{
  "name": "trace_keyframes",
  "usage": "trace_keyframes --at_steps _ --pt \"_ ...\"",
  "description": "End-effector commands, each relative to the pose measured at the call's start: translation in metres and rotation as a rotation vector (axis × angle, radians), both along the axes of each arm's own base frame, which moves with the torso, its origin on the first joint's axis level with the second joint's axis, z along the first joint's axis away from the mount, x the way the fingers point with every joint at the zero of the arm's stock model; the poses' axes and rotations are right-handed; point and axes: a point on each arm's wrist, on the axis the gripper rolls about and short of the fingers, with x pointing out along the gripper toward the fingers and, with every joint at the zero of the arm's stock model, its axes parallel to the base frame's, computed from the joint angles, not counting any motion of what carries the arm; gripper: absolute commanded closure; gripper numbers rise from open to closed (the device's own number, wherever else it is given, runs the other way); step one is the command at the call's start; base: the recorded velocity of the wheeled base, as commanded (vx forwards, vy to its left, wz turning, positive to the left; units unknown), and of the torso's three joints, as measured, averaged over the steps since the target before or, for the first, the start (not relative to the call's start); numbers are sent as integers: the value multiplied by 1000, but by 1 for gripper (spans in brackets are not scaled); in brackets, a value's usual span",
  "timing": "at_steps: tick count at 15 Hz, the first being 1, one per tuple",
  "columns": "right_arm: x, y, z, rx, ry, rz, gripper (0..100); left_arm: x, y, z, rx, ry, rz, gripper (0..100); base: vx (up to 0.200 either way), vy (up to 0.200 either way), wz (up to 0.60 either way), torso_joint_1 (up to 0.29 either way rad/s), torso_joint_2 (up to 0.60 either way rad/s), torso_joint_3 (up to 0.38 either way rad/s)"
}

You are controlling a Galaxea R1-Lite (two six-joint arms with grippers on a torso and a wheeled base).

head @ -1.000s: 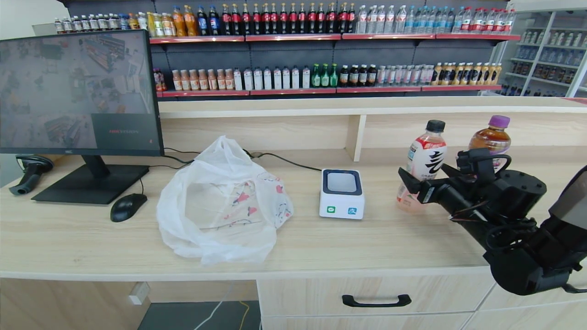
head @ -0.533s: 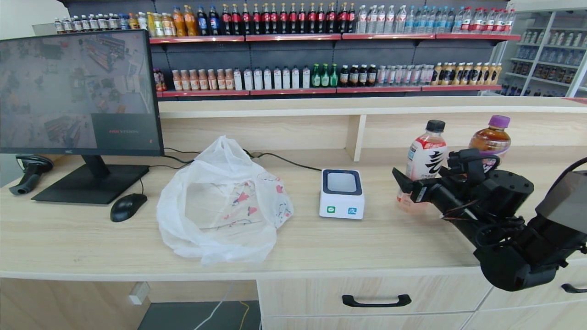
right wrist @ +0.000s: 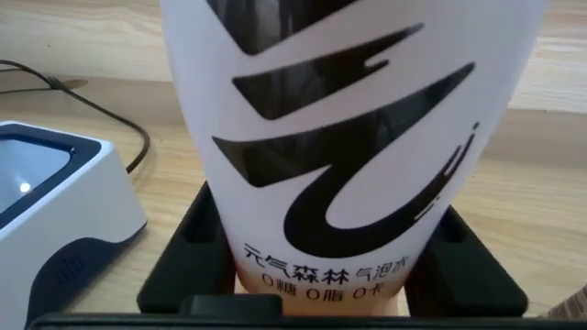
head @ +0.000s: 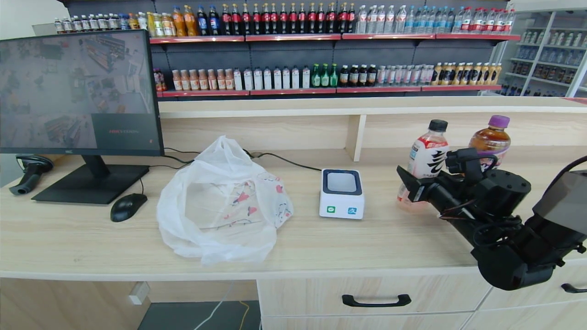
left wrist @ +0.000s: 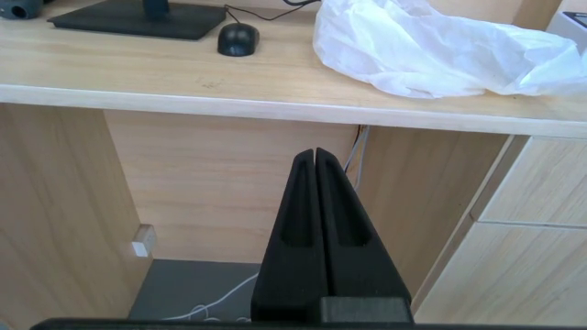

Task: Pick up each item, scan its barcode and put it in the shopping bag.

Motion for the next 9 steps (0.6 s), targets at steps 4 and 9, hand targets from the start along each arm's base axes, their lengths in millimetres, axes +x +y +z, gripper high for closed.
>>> trace_keyframes --at_steps 4,9 --pt "-1 0 6 3 -20 0 100 0 0 0 0 -1 0 100 0 0 0 0 0 0" --pt "-5 0 19 7 -55 1 100 0 0 0 0 -1 0 100 0 0 0 0 0 0"
